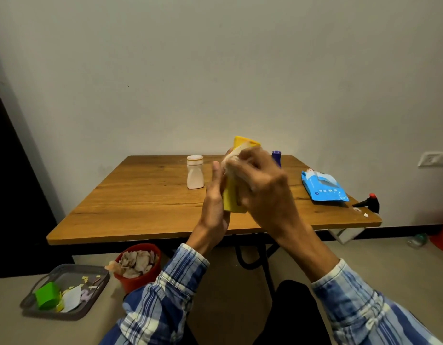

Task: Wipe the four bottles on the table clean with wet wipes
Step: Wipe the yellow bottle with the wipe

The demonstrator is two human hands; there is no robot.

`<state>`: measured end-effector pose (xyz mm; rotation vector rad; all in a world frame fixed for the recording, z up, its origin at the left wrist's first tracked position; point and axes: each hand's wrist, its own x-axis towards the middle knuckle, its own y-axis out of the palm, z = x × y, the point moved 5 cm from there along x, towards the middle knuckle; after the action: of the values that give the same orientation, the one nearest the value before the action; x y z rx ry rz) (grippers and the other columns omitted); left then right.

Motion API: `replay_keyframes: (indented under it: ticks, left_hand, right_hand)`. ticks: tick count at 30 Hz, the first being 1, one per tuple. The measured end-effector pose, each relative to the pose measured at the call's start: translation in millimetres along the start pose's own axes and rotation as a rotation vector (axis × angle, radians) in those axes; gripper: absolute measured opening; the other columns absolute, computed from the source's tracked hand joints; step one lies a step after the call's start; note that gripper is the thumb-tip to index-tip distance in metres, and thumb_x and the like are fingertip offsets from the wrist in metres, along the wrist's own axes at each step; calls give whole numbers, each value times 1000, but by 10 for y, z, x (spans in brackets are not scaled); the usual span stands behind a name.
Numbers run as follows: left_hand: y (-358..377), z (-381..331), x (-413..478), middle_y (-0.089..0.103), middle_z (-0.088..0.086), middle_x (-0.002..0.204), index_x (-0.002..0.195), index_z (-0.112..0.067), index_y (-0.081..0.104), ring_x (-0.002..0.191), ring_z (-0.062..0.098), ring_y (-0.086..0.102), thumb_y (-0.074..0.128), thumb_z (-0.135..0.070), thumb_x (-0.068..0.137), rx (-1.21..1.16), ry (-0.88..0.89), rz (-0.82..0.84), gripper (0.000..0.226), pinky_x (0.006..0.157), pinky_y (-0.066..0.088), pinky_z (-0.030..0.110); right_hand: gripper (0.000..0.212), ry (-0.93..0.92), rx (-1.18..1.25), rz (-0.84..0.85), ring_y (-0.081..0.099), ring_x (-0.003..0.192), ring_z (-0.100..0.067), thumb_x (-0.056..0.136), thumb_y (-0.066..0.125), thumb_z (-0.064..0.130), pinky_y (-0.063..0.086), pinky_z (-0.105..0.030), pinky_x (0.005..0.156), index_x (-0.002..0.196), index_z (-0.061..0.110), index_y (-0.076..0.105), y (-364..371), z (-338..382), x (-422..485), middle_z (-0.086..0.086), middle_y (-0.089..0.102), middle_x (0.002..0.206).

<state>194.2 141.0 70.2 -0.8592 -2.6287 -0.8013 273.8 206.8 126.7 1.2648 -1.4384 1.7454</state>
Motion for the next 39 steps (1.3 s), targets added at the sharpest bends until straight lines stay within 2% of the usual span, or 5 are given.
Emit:
replay_keyframes:
  ticks: [6,13,26,30,39]
  left_hand:
    - [18,7,-1,68,2,131,149,-32,44,110,23,65,8,-66,98,-29,-18,-4,71,85,54,44]
    - [-165,-72,101,58,12,145,150,-21,45,114,31,62,19,-68,100,-240,-20,-10,73,102,46,46]
    - [-131,-36,135,66,14,98,138,1,50,91,23,66,45,-41,104,-507,-207,-169,54,80,61,38]
    - [-78,19,128,69,15,101,130,-4,55,97,25,67,50,-41,103,-601,-289,-156,46,78,63,39]
    - [-213,-3,115,70,10,101,122,-12,61,88,19,66,36,-48,106,-272,-99,-144,47,86,54,39]
  right_hand:
    - [28,133,37,-46,61,98,-22,87,71,6,49,-13,81,114,4,69,-90,-219,186,-16,57,112]
    - [29,-48,126,257,59,98,-19,82,73,8,57,-31,84,111,7,70,254,217,-301,-9,58,110]
    - [13,189,127,-243,65,96,-23,88,74,6,59,-31,72,100,2,75,181,-25,-483,-15,65,109]
    - [13,-10,55,-208,66,99,-27,94,69,11,59,-33,76,98,1,76,271,147,-509,-18,68,107]
    - [16,159,183,-198,59,102,-9,88,68,8,56,-18,80,102,4,74,96,-131,-499,-14,66,109]
